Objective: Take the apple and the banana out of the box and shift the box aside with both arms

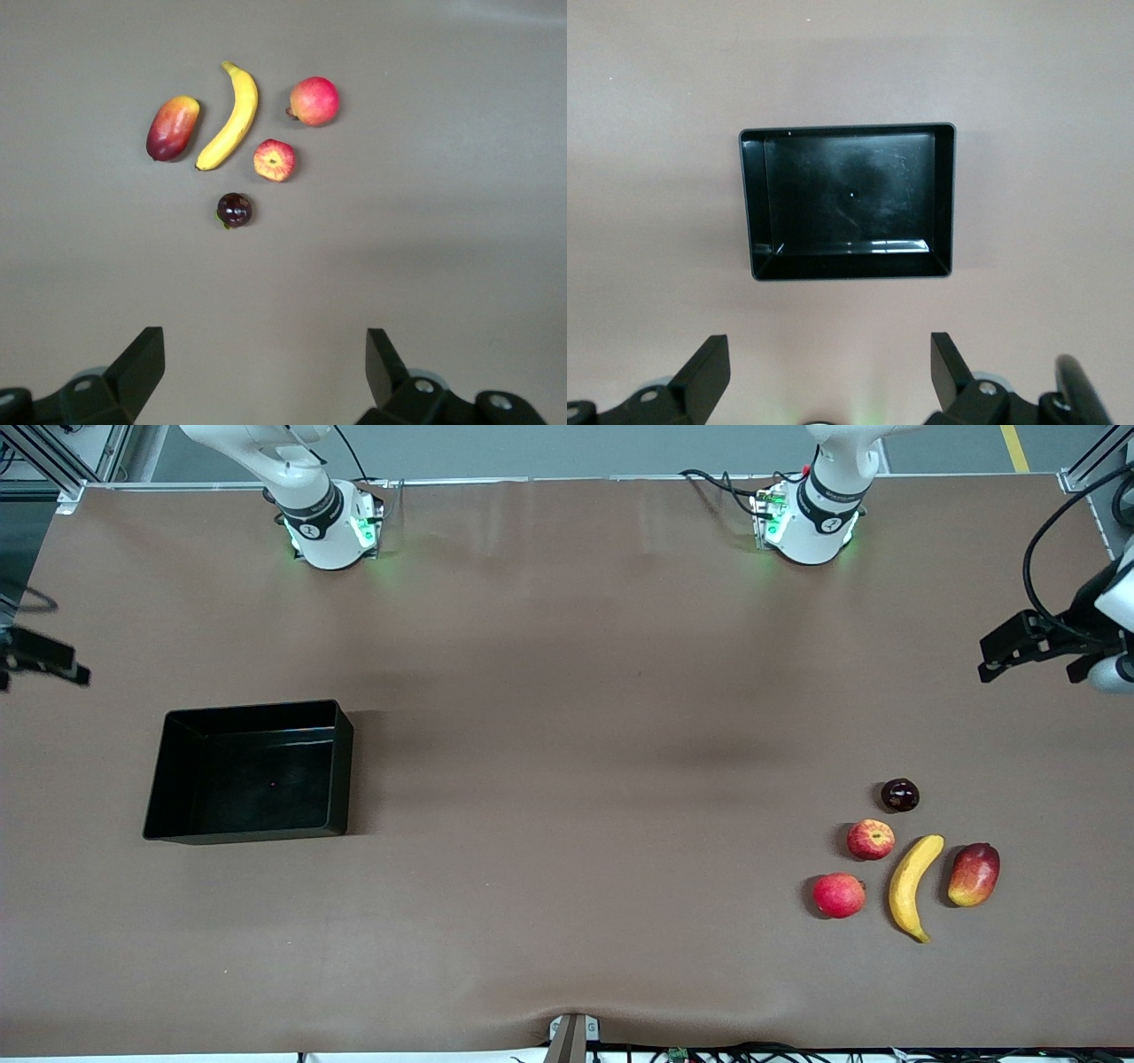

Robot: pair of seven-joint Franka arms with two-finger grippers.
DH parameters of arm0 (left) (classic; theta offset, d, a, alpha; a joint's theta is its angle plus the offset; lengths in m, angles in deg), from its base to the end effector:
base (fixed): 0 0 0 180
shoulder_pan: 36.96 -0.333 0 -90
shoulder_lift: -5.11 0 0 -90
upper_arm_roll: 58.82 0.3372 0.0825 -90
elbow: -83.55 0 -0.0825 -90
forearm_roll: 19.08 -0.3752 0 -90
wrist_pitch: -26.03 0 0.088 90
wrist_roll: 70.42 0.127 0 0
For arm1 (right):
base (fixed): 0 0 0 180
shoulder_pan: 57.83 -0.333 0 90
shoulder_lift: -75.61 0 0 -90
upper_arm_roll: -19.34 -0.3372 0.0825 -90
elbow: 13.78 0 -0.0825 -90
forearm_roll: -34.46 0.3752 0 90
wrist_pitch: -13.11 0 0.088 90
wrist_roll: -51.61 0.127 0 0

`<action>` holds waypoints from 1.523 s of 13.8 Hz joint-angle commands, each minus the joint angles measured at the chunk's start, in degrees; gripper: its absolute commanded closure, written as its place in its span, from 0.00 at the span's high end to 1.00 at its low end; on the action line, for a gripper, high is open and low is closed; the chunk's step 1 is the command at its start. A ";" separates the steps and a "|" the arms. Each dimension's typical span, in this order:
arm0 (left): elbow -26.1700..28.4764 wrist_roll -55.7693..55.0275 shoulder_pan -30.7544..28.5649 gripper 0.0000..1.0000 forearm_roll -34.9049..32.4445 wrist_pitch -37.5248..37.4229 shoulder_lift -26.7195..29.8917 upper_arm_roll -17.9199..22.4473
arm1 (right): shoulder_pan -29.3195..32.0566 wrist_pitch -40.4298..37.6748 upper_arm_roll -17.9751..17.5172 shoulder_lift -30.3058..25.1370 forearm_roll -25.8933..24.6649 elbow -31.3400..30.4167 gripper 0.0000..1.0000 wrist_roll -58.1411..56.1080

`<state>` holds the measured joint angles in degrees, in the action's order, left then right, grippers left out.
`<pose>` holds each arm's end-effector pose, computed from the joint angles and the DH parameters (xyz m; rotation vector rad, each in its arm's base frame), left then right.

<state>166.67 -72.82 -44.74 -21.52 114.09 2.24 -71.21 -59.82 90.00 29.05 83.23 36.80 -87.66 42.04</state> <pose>0.5589 -0.0359 0.6511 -3.1110 0.0558 -0.0609 0.5590 -0.0616 0.6606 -3.1094 -0.0631 0.1168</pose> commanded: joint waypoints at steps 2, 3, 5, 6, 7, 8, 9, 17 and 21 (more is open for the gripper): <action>4.59 -0.33 9.96 1.00 1.73 -0.70 4.71 10.35 | -0.38 1.07 0.13 -8.13 -2.16 -9.25 1.00 1.05; 4.68 -0.33 9.98 1.00 2.08 -1.31 4.80 10.19 | -0.20 0.90 0.30 -8.14 -2.42 -10.23 1.00 1.05; 5.99 -0.33 9.62 1.00 2.08 -1.58 5.85 8.79 | 0.50 1.51 0.39 -7.53 -1.99 -9.28 1.00 0.79; 7.05 -0.33 9.62 1.00 2.00 -1.49 6.64 8.78 | 0.07 1.94 0.39 -7.52 -1.72 -9.36 1.00 0.61; 7.40 -0.33 9.45 1.00 2.00 -1.41 7.17 7.65 | -0.46 2.04 -0.04 -7.70 -2.24 -9.71 1.00 0.61; 7.67 -0.42 8.49 1.00 2.00 -1.32 7.96 5.90 | -1.77 1.51 -0.13 -7.87 -3.03 -9.71 1.00 0.43; 8.11 -0.42 7.61 1.00 2.08 -1.06 8.66 4.58 | -2.48 1.16 -0.13 -8.31 -4.52 -10.15 1.00 0.34; 4.69 1.08 6.63 1.00 1.29 -0.97 6.12 4.92 | 2.17 1.77 0.57 -8.84 -4.88 -12.17 1.00 -8.01; 4.51 1.16 6.29 1.00 1.29 -1.23 6.12 5.88 | 1.91 1.60 0.39 -9.80 -4.00 -12.26 1.00 -7.74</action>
<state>172.45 -72.42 -37.79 -20.48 113.25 8.88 -65.82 -57.73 91.22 29.93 75.85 33.00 -98.38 34.14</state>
